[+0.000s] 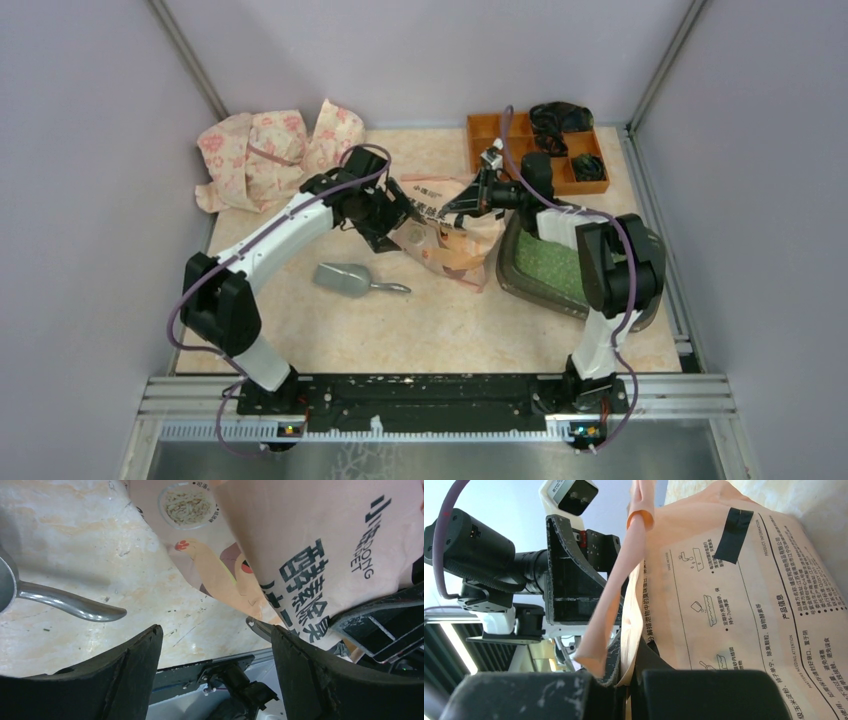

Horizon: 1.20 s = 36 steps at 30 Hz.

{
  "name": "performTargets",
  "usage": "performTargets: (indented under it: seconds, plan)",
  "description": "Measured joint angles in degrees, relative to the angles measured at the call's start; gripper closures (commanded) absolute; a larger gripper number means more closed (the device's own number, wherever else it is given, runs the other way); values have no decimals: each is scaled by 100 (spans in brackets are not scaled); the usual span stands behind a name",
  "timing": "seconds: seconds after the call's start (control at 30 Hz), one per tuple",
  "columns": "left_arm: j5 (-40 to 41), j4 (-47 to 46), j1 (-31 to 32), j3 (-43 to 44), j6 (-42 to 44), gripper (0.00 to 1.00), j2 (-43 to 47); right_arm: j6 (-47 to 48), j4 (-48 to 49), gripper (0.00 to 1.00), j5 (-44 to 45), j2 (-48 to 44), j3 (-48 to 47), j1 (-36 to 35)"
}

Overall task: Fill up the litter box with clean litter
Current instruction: Close the cat litter bag at the center of the board.

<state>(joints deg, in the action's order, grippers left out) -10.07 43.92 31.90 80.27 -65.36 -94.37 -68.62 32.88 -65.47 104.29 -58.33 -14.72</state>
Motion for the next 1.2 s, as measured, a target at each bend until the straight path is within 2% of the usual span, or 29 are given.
performTargets:
  seconds: [0.2,0.37,0.53,0.83,1.2]
  plan:
    - [-22,-367,0,-538,-514,18,542,0,122,100,31,-4,116,-66]
    - [92,-496,0,-623,-785,18,756,-33,232,100,35,-4,262,-127]
    - [122,-538,0,-614,-966,19,638,-164,452,100,48,-4,297,-140]
    - [98,-479,20,-396,-1038,20,-173,-704,1237,100,201,0,719,-240]
    - [671,-299,7,-50,-1180,20,-144,-1436,2225,100,269,13,957,-243]
